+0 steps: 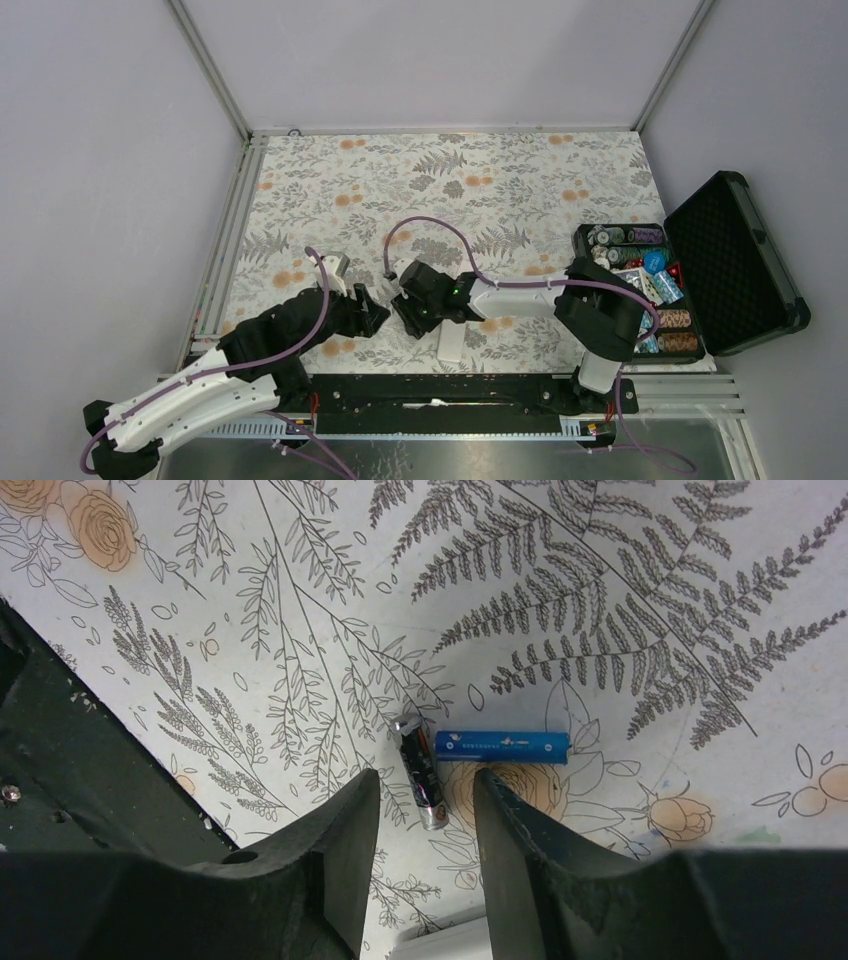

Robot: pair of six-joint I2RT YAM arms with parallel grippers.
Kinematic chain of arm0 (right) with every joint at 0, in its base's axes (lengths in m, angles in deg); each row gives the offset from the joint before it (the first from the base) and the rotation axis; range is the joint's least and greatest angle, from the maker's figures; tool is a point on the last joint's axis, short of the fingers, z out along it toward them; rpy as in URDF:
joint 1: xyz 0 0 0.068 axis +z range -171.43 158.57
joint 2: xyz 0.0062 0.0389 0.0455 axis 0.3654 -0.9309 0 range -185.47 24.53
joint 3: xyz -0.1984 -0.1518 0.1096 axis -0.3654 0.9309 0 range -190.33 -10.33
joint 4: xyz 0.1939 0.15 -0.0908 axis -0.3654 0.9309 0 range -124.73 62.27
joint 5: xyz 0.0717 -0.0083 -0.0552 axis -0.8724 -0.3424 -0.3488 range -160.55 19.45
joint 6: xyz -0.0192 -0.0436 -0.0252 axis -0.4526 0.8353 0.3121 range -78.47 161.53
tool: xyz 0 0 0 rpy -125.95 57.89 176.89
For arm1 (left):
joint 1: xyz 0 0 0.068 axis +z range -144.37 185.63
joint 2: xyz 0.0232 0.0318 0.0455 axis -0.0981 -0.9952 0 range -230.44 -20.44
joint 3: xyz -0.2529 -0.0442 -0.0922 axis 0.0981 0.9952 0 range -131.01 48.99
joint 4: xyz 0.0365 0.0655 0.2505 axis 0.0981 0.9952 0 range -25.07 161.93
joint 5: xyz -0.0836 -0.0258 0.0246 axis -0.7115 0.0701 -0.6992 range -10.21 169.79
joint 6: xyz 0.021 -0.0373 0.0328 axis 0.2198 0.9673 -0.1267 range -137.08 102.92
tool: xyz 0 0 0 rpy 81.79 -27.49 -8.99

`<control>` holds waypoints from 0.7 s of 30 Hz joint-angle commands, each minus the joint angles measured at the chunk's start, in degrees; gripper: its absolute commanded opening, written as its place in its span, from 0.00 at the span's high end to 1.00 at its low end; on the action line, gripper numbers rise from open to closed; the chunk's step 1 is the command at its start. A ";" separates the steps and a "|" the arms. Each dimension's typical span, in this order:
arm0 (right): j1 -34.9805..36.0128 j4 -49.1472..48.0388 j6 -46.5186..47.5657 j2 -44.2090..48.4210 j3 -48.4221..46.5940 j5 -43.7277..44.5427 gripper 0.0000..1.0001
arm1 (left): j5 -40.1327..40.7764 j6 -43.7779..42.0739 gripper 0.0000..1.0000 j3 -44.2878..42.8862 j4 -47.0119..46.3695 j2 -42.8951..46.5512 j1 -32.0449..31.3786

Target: Load the batteries into the remote control

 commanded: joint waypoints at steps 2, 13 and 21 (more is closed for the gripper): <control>2.35 3.39 2.75 -1.97 -3.41 4.19 0.53 | -0.50 -0.91 0.36 -1.18 -0.95 0.67 0.03; 5.19 7.57 3.53 -3.40 -4.28 11.39 0.54 | -0.64 -0.91 0.36 -1.08 -1.26 0.11 0.04; 6.74 8.78 3.58 -3.89 -3.21 13.92 0.59 | -0.45 -1.09 0.36 -1.41 -1.46 -0.90 0.04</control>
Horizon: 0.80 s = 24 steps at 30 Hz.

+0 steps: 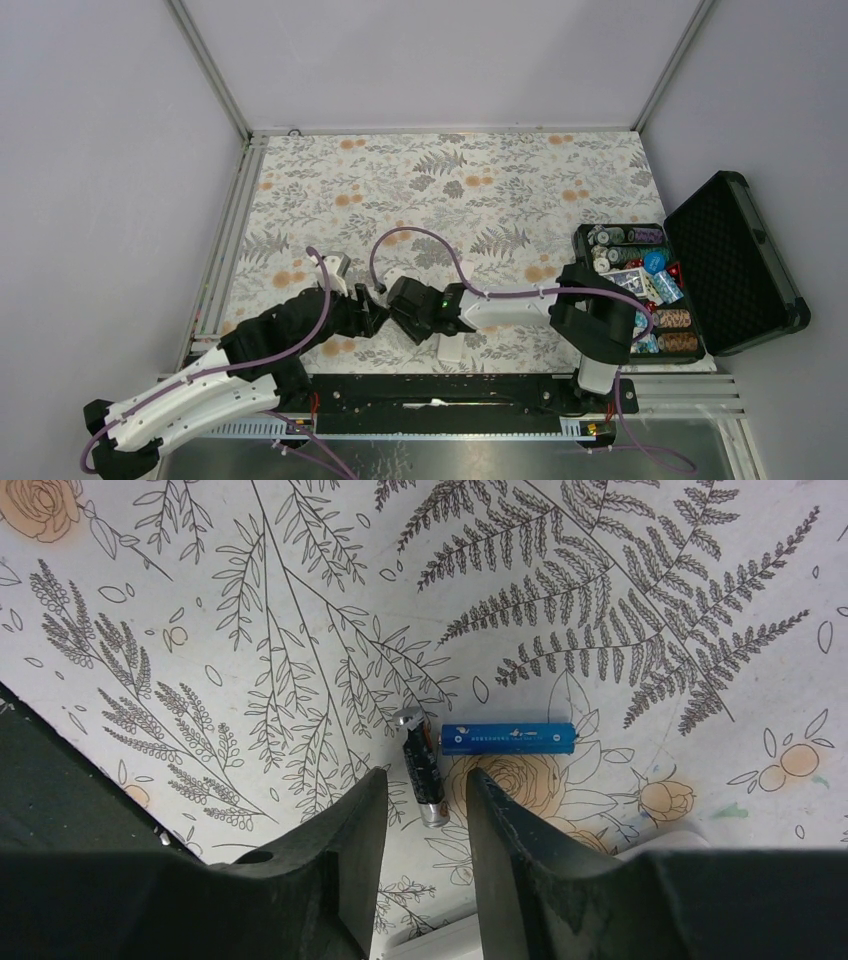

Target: Load the batteries into the remote control

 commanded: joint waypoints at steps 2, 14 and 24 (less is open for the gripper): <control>1.41 4.76 0.78 -2.19 -0.19 3.47 0.60 | -0.20 -1.11 0.36 -1.52 -1.52 -0.93 0.04; 4.31 6.91 0.83 -3.09 -1.06 6.07 0.80 | 0.04 -0.58 0.36 -1.49 -1.17 -0.46 0.02; 5.53 6.81 -0.84 -0.03 -0.40 6.39 1.00 | -0.14 1.31 0.36 -0.40 -1.10 2.48 0.04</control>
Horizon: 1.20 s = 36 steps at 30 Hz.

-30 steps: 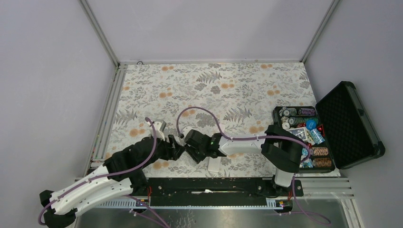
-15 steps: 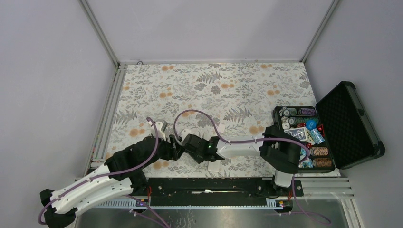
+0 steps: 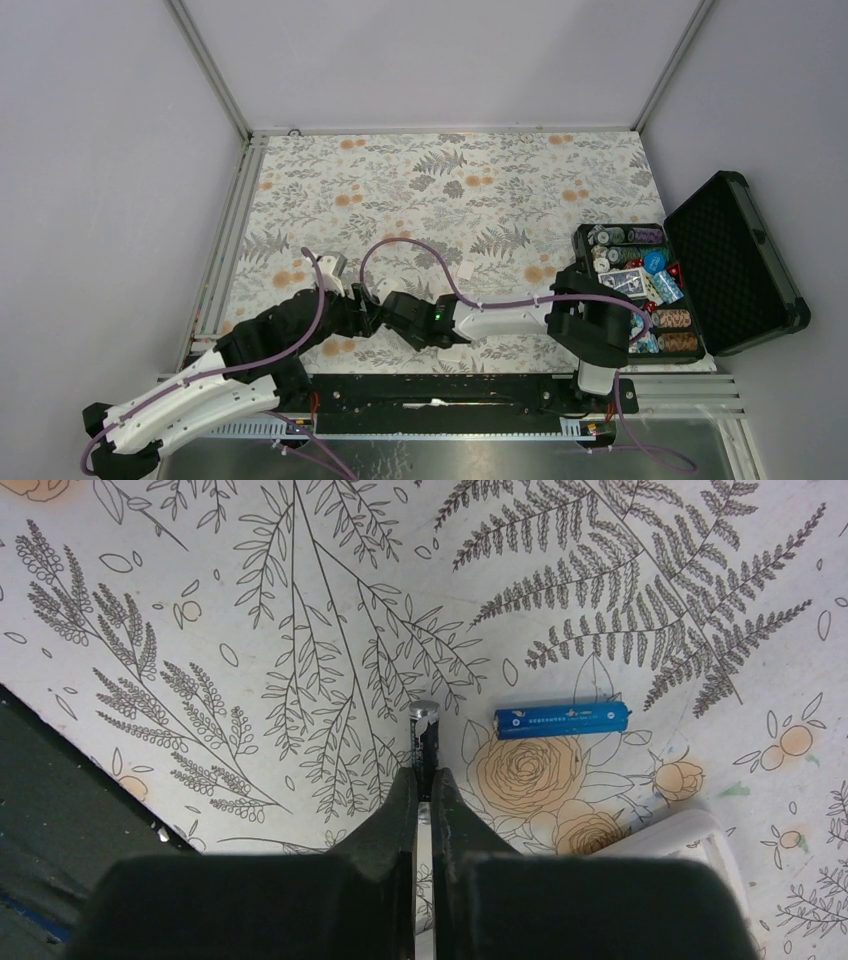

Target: Load the batteries into the remote control

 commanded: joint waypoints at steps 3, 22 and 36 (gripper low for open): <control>0.83 4.52 -2.39 3.78 1.32 0.15 1.00 | -0.22 1.38 0.36 -0.24 -0.87 1.94 0.04; 0.74 13.45 1.06 23.26 8.34 8.50 1.00 | -2.79 1.98 0.36 1.85 -7.50 -2.90 0.04; -3.37 9.04 18.16 25.88 13.35 12.61 1.00 | -4.46 1.09 0.36 4.87 -15.66 -10.12 0.11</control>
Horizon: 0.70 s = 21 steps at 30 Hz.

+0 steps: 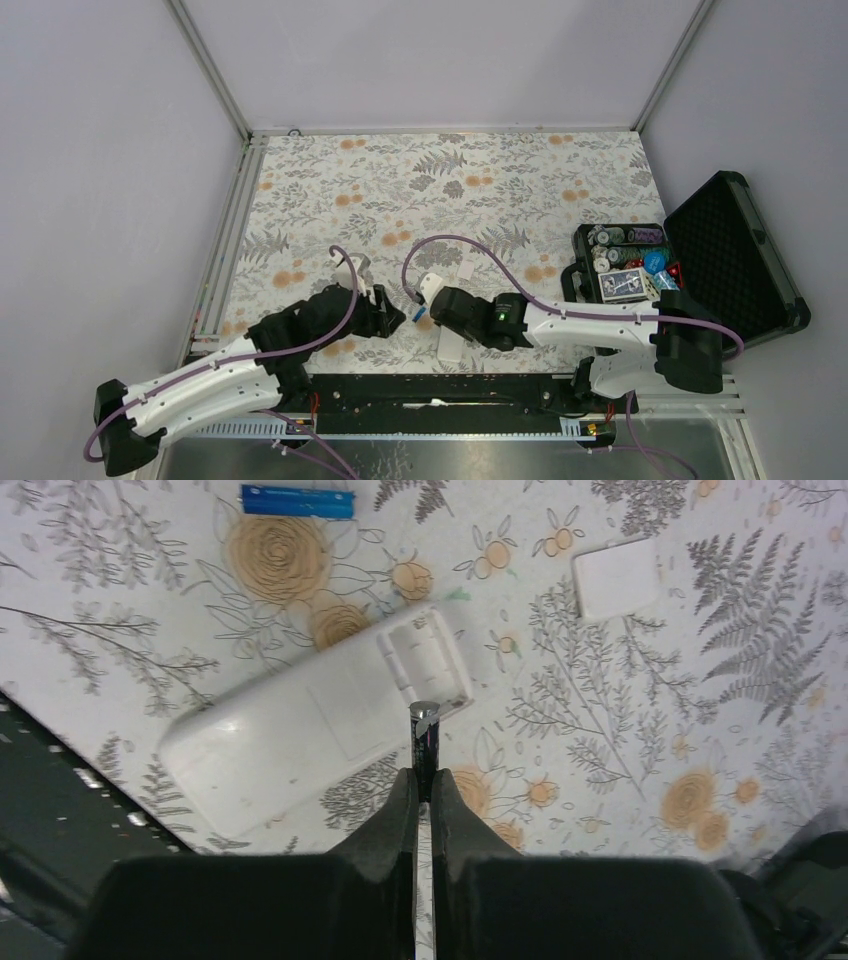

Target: Load the batteries into the remote control

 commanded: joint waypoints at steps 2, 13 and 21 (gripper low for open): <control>-2.74 -3.22 9.58 -0.53 1.03 3.09 1.00 | -1.38 -0.59 0.36 1.52 -6.64 -1.36 0.16; -6.31 -8.40 18.83 -2.13 2.60 -3.92 1.00 | -2.22 -1.41 0.35 3.46 -9.83 -3.61 1.38; -7.75 -8.27 19.43 -6.84 1.12 -6.24 1.00 | -4.69 -1.55 0.35 5.33 -11.68 -4.20 5.13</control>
